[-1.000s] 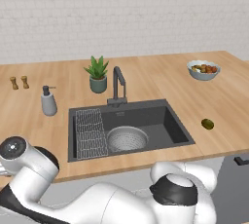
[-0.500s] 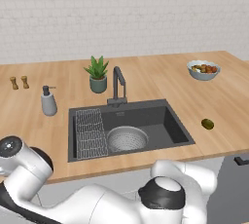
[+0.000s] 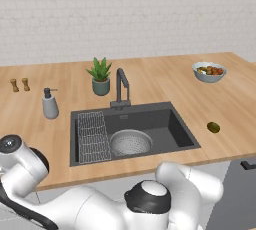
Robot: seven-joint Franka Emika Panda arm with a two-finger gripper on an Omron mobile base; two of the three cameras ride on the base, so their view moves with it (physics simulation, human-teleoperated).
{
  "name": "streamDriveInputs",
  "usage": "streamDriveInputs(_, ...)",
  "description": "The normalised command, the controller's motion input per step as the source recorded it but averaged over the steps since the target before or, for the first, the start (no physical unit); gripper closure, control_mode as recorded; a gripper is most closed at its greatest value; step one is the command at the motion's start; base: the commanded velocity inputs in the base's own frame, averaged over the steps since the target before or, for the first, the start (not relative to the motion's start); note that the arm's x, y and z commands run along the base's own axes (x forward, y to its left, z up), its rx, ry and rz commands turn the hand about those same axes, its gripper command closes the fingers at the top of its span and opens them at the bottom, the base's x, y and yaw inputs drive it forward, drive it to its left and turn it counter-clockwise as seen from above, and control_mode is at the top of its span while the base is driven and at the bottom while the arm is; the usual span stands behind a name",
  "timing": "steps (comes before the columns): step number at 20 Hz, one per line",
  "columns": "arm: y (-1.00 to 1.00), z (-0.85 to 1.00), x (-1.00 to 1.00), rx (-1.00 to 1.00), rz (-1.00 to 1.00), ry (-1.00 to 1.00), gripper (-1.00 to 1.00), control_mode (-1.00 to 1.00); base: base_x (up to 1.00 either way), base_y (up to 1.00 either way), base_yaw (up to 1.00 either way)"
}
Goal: Put the colander in the sink, put the tangerine, kiwi in the colander, and turn on the sink faucet and pour water over the colander.
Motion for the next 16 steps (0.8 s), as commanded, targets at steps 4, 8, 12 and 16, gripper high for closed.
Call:
streamDriveInputs(4, 0.32, -0.22, 0.18, 0.0, 0.0, 0.03, -1.0, -1.0, 0.0, 0.0, 0.0)
streamDriveInputs(8, 0.28, -0.25, 0.12, 0.0, 0.0, 0.02, -1.0, -1.0, 0.0, 0.0, 0.0)
streamDriveInputs(12, 0.23, -0.26, 0.1, 0.0, 0.0, 0.0, -1.0, -1.0, 0.0, 0.0, 0.0)
streamDriveInputs(16, 0.18, -0.26, 0.13, 0.0, 0.0, 0.0, -1.0, -1.0, 0.0, 0.0, 0.0)
